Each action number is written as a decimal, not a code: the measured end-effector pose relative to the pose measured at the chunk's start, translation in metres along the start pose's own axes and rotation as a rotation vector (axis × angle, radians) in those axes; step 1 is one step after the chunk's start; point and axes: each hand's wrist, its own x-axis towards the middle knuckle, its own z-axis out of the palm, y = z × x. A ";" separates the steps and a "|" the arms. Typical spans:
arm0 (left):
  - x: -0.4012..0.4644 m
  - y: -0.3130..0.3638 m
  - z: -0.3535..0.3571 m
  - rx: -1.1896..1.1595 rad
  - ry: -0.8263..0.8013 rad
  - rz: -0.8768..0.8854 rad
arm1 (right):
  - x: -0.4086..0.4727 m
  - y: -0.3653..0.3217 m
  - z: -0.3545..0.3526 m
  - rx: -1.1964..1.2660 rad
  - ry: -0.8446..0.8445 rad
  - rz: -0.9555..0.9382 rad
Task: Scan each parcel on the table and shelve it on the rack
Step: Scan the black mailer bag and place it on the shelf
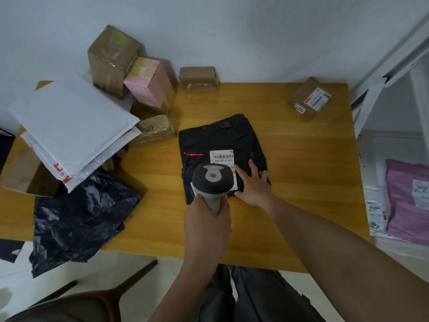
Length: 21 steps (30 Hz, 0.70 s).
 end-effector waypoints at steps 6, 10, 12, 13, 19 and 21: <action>0.000 0.000 0.001 0.007 0.009 0.006 | 0.000 0.001 0.002 -0.006 0.019 -0.013; 0.001 0.000 0.001 0.008 0.009 -0.001 | 0.002 0.003 -0.002 0.044 0.052 -0.028; 0.002 0.000 0.001 0.001 0.006 -0.013 | 0.003 0.004 -0.007 0.148 0.200 -0.008; 0.003 0.000 0.002 -0.001 0.004 -0.022 | 0.005 0.005 -0.008 0.193 0.285 0.033; 0.007 0.002 0.007 -0.021 0.006 -0.063 | 0.013 0.002 -0.013 0.250 0.262 0.309; 0.008 0.003 0.009 -0.027 0.006 -0.072 | 0.016 0.002 -0.014 0.243 0.257 0.316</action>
